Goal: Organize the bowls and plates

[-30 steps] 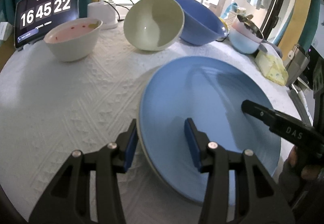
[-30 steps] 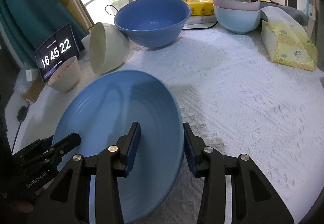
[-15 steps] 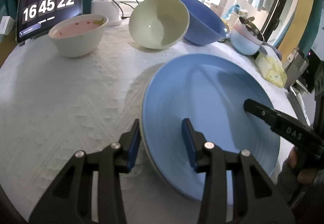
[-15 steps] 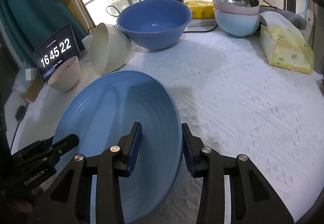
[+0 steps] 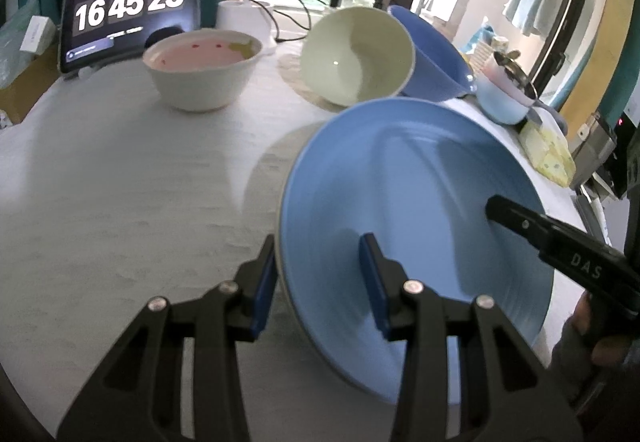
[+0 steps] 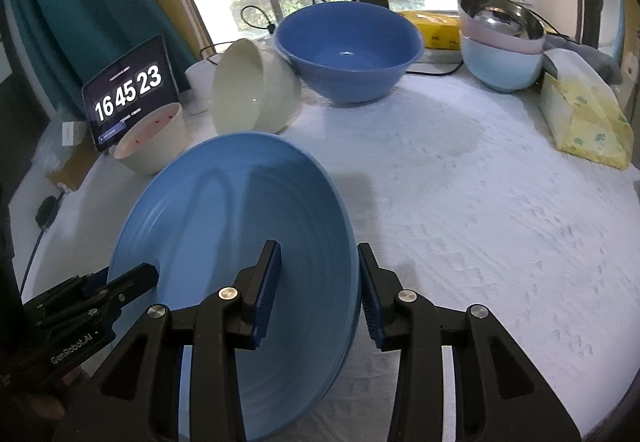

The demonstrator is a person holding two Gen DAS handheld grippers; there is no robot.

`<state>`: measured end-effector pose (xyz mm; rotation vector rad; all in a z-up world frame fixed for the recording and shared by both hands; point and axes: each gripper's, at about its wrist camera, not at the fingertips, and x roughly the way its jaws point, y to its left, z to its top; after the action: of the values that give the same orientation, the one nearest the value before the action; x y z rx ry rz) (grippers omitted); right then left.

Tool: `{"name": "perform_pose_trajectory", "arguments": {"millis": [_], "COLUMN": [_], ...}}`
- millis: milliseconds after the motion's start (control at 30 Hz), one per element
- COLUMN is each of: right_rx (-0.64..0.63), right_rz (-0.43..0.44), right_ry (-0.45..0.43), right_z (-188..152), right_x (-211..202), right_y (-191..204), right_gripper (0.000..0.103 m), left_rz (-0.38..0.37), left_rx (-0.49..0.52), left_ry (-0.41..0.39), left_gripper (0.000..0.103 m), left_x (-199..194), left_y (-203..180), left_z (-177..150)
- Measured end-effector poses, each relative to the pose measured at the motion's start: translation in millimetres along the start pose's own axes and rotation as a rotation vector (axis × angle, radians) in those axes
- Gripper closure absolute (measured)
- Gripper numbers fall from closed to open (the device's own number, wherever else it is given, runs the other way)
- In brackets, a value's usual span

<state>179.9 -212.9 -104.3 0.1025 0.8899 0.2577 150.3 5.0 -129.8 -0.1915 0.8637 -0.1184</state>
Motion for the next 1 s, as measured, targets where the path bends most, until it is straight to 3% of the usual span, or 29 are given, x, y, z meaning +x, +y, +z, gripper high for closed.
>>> {"name": "perform_pose_trajectory", "arguments": {"millis": [1000], "right_rx": [-0.161], "right_rz": [0.132], "right_ry": [0.061], "right_z": [24], "right_x": [62], "right_y": [133], "right_gripper": [0.063], "left_rz": [0.166], "left_rx": [-0.137], "left_ry": [-0.074], "left_gripper": [0.062], "left_x": [-33], "left_y": [129], "left_z": [11]}}
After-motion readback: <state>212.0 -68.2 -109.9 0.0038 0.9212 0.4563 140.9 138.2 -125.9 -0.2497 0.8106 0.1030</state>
